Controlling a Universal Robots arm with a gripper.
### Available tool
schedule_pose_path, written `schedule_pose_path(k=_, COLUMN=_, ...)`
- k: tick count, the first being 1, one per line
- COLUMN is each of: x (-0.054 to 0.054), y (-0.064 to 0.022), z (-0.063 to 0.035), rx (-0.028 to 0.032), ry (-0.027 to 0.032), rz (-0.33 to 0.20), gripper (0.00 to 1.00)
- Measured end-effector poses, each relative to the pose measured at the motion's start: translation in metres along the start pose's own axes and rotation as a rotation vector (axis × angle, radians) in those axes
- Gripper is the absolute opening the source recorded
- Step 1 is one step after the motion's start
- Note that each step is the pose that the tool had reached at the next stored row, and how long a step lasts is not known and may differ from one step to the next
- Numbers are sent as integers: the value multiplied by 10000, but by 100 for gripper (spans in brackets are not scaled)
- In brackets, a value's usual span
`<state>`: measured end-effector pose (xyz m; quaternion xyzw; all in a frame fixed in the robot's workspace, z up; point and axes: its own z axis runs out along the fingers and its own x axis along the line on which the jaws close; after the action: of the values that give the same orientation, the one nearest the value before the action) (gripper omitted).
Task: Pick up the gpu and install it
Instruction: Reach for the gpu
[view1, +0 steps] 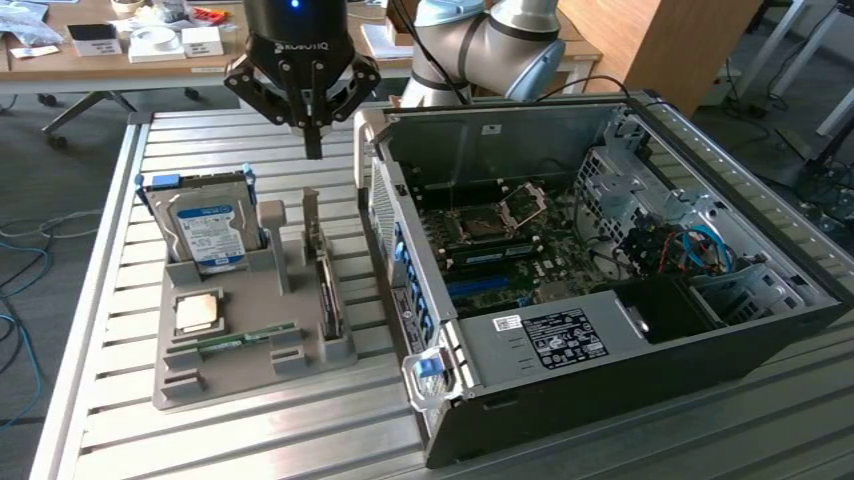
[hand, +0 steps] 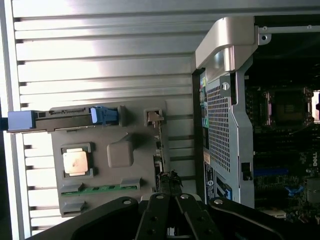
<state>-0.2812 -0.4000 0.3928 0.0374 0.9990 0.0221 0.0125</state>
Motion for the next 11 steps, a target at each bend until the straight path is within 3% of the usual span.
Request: schedule_pose_path(k=11, x=-1, y=-17, z=0, rx=0, ry=0, rz=-1, gripper=11)
